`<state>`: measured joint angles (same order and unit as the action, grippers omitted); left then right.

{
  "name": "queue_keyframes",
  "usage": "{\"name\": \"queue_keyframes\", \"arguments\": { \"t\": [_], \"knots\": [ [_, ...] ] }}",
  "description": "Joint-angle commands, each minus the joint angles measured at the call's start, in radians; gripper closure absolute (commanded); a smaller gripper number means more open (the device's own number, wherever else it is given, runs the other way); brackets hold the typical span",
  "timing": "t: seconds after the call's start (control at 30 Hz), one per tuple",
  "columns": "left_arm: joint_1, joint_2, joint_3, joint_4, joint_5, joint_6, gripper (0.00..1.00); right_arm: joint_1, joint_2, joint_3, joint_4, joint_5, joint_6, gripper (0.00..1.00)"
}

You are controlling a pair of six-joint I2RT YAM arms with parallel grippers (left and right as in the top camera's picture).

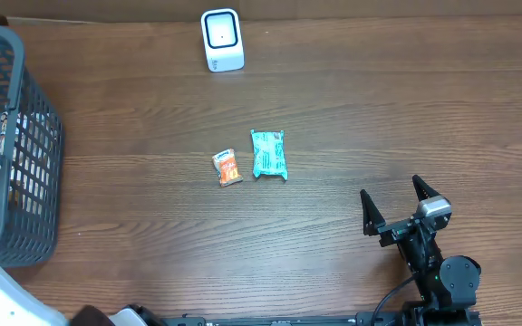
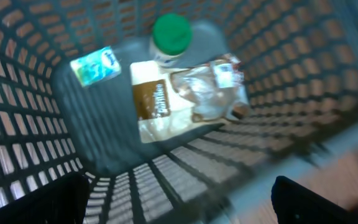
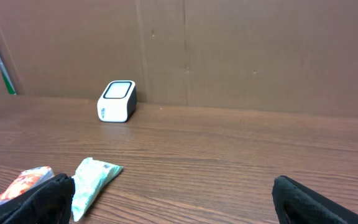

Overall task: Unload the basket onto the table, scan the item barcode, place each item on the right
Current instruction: 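Reach the left gripper into the basket and grasp teal Kleenex pack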

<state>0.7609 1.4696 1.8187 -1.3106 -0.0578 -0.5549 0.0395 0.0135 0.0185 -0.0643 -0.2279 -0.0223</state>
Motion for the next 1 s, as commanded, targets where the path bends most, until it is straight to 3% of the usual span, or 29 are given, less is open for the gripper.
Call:
{"name": "queue_keyframes", "arguments": {
  "t": [0.0,0.23,0.47,0.63,0.77,0.87,0.97],
  "knots": [
    [0.046,0.092,-0.022,0.02,0.021,-0.016,0.04,0.0,-0.011,-0.011,0.006,0.007,-0.002,0.0],
    [0.073,0.269,-0.024,0.003,-0.119,0.003,0.04,0.0,-0.011,-0.011,0.006,0.007,-0.002,0.0],
    [0.093,0.307,-0.119,0.087,-0.137,0.09,0.05,0.0,-0.011,-0.011,0.006,0.007,-0.002,0.0],
    [0.115,0.307,-0.229,0.197,-0.131,0.21,0.05,0.0,-0.011,-0.011,0.006,0.007,-0.002,0.0],
    [0.126,0.307,-0.319,0.334,-0.012,0.36,0.05,0.0,-0.011,-0.011,0.006,0.007,-0.002,0.0],
    [0.123,0.309,-0.373,0.461,-0.005,0.469,0.05,0.0,-0.011,-0.011,0.006,0.007,-0.002,0.0],
    [0.123,0.309,-0.399,0.55,-0.005,0.555,0.0,0.0,-0.011,-0.011,0.006,0.007,-0.002,0.0]
  ]
}}
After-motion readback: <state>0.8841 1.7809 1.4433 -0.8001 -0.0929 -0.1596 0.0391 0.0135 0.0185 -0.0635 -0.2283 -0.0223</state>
